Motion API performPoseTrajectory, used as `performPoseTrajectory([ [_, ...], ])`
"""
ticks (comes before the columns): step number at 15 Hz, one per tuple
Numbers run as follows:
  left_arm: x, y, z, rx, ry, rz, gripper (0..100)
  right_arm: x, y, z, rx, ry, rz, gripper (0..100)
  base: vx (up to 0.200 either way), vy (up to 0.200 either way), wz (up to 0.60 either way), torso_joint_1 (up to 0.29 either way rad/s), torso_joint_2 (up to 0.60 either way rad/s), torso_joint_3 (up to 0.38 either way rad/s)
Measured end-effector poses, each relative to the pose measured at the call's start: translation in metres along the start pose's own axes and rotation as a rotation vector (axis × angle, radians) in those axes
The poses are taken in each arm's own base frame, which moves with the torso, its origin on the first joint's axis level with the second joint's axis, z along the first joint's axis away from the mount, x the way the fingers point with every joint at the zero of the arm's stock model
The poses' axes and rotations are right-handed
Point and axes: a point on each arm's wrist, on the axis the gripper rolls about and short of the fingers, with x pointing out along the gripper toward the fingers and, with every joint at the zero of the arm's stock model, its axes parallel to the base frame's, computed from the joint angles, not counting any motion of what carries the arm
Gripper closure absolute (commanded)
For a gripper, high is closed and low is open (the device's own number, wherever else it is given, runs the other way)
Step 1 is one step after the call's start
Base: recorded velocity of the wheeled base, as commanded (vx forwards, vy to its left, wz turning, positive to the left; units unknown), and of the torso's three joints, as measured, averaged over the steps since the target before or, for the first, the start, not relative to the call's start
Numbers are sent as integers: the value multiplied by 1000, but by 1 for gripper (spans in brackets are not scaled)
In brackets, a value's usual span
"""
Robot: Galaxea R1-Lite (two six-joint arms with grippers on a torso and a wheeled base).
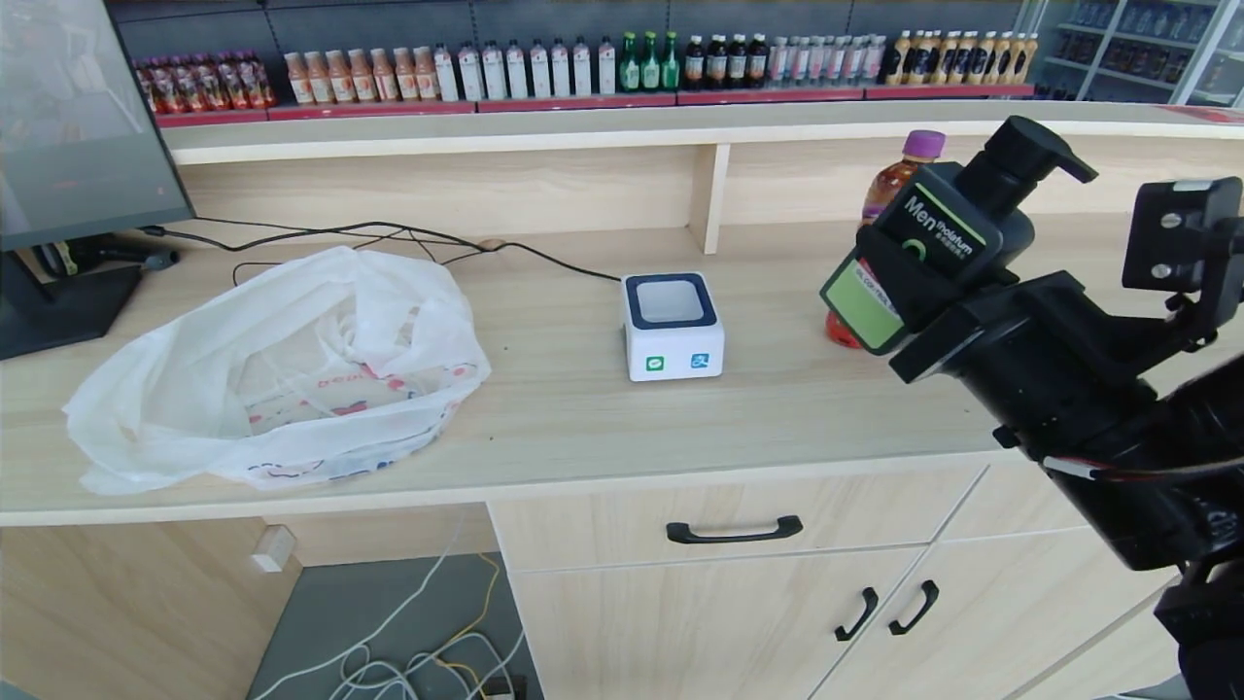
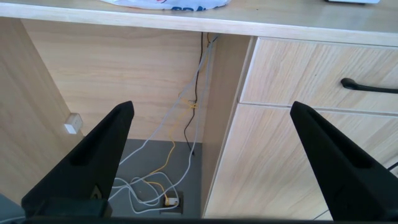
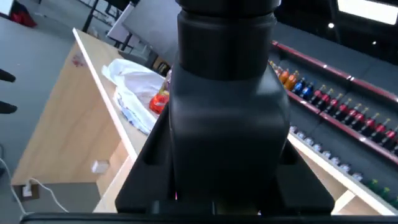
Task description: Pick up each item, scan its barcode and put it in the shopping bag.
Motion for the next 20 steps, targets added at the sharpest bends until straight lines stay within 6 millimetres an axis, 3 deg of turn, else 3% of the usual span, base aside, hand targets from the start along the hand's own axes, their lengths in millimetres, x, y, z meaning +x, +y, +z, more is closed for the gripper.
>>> performPoseTrajectory([
  [3,0,0,0,0,0,0,0,-3,-2,-2,193,10,-3,100,0,0,0,0,0,0],
  [6,0,0,0,0,0,0,0,-7,-22,-5,351,13,-73,100,0,0,0,0,0,0],
  [11,0,0,0,0,0,0,0,-40,-51,-18,638,67,-187,100,0,0,0,0,0,0],
  [16,0,0,0,0,0,0,0,-41,-69,-12,707,25,-241,100,0,0,0,0,0,0],
  [20,0,0,0,0,0,0,0,-48,-90,-24,757,36,-343,100,0,0,0,0,0,0],
])
